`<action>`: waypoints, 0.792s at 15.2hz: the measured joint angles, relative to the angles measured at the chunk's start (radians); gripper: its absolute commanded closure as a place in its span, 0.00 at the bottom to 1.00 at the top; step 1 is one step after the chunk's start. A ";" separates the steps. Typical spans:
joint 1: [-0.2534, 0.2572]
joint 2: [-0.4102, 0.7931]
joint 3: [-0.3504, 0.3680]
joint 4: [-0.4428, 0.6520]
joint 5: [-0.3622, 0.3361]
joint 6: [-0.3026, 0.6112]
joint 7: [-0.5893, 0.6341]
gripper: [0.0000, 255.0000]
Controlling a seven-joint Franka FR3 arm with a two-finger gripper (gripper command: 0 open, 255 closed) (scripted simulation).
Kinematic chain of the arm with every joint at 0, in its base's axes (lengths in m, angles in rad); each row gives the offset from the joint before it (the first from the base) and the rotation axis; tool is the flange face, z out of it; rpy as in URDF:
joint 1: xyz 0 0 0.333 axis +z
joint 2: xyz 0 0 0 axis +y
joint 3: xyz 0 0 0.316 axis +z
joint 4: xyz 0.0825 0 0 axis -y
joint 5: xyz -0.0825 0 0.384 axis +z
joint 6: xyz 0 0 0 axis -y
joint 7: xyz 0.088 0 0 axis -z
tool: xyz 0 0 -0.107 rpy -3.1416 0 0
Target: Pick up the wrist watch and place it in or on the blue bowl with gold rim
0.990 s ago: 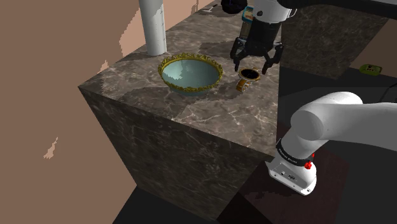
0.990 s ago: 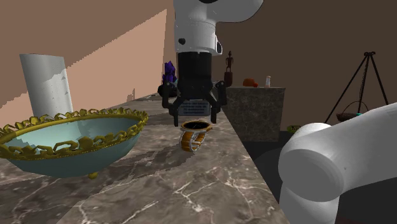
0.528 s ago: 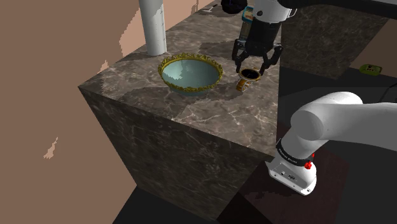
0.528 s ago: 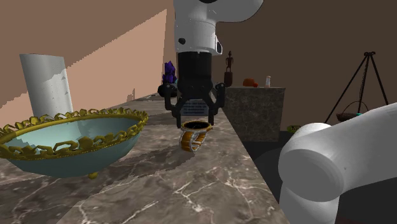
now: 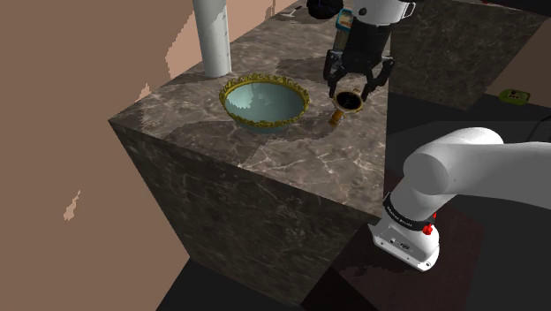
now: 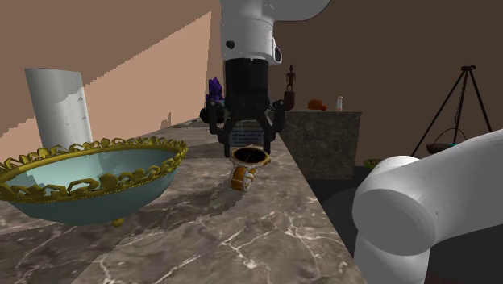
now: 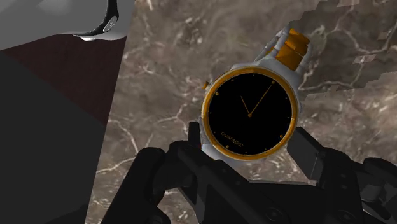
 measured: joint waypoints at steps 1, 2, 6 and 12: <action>-0.003 0.006 -0.004 0.015 -0.004 -0.009 -0.001 1.00; -0.003 0.007 -0.007 0.030 -0.007 -0.023 0.001 1.00; -0.010 0.031 -0.016 0.093 -0.017 -0.062 0.005 1.00; -0.019 0.063 -0.030 0.191 -0.033 -0.128 0.011 1.00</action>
